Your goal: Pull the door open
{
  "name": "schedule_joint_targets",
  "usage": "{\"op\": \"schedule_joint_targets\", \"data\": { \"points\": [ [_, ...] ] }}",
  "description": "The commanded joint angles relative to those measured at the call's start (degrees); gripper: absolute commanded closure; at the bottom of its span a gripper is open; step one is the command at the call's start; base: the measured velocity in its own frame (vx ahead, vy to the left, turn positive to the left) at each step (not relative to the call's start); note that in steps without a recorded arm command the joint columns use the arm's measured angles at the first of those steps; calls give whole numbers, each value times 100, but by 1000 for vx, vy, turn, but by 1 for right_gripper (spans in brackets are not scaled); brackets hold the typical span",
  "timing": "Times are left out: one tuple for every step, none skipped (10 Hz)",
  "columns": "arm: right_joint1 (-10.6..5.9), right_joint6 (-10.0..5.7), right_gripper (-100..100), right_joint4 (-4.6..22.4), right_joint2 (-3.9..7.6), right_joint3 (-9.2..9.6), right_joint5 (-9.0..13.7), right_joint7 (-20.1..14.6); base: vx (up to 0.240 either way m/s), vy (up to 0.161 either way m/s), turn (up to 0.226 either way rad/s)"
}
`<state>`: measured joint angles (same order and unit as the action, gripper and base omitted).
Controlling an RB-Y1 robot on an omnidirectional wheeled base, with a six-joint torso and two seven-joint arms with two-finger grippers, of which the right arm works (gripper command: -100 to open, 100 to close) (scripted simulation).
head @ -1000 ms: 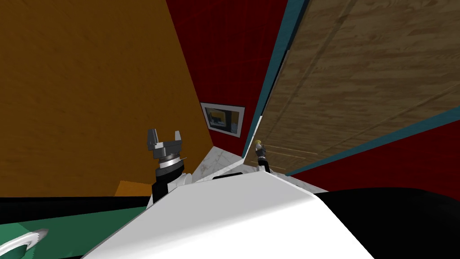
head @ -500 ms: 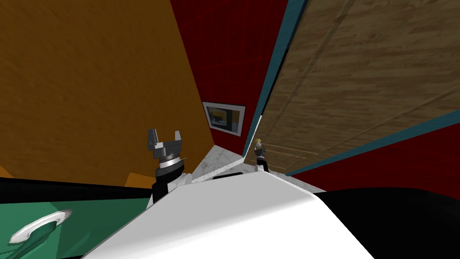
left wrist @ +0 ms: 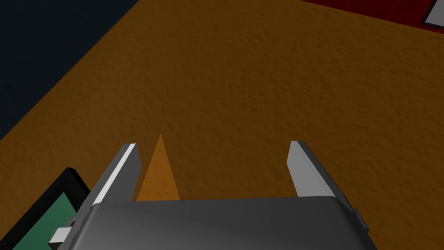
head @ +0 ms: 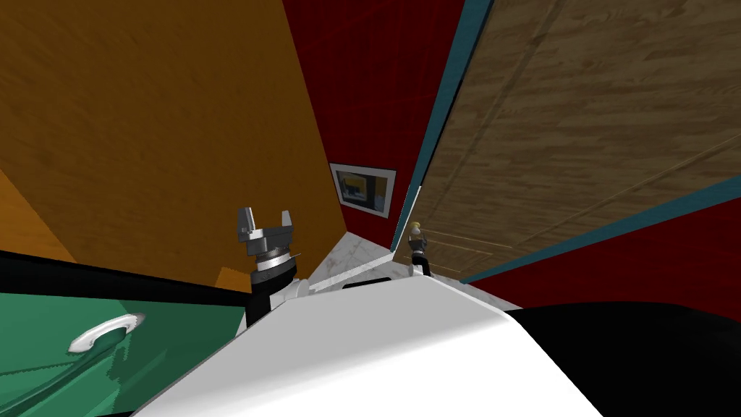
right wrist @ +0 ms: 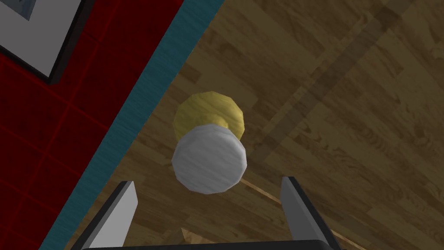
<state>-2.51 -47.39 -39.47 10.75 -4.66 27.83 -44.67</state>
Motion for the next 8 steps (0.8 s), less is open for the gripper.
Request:
{"op": "schedule_joint_targets", "data": {
  "points": [
    [-9,-10,-100,0,-20,7,43,-158,-45,-15,33],
    [-20,-12,-100,-22,-63,17,130,-385,-51,-4,44],
    [-31,-15,-100,-45,-104,26,215,-536,-74,-3,85],
    [-31,-15,-100,-45,-104,26,215,-610,-56,-15,33],
    [-41,-17,-100,-67,-146,36,300,-830,-58,-23,56],
    [-51,-19,-100,-88,-185,45,380,-982,-85,-23,77],
    [-51,-19,-100,-88,-185,45,380,-1055,-64,-15,31],
    [-61,-21,-100,-109,-224,54,459,-1273,-63,-9,45]
  ]
}}
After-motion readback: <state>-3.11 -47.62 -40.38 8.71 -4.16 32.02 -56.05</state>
